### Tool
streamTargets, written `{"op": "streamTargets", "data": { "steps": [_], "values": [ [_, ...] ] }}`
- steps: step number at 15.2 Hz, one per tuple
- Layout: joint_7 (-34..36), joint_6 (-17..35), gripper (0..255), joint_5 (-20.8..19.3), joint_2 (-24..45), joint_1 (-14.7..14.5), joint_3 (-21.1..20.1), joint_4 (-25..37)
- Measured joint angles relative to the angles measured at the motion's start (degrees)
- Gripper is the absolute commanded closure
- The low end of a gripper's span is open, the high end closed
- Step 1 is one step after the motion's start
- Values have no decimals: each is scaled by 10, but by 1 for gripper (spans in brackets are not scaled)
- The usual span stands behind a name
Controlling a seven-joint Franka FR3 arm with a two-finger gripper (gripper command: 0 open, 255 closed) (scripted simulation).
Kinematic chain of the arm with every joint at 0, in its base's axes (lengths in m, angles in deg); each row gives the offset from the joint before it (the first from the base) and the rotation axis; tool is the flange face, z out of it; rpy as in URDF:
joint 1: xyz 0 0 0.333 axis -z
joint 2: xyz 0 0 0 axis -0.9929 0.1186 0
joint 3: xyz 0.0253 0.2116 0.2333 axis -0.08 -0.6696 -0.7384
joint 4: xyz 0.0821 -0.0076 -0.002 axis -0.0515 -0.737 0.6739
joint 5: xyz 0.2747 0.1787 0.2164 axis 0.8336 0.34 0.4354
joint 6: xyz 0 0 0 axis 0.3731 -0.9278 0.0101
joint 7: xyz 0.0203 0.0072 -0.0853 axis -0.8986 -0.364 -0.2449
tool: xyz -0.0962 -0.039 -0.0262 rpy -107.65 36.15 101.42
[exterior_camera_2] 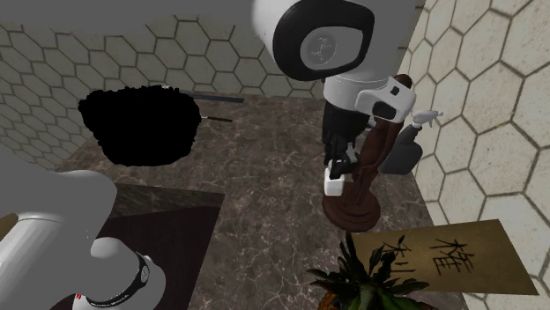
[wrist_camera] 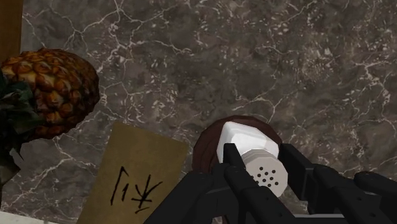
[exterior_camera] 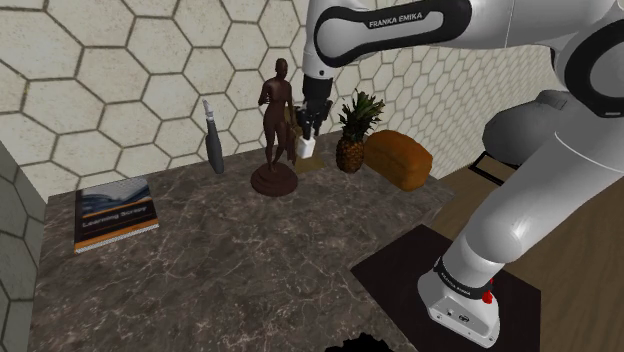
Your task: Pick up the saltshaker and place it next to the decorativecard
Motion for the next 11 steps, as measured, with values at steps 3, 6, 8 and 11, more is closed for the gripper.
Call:
{"op": "streamTargets", "data": {
  "steps": [3, 6, 8, 11],
  "values": [
    [1, 20, 255, -1, 4, 0, -1, -17],
    [0, 43, 255, -1, 6, 0, -1, -37],
    [1, 59, 255, -2, 11, -1, -2, -49],
    [2, 83, 255, -3, 16, -1, -3, -68]
  ]
}}
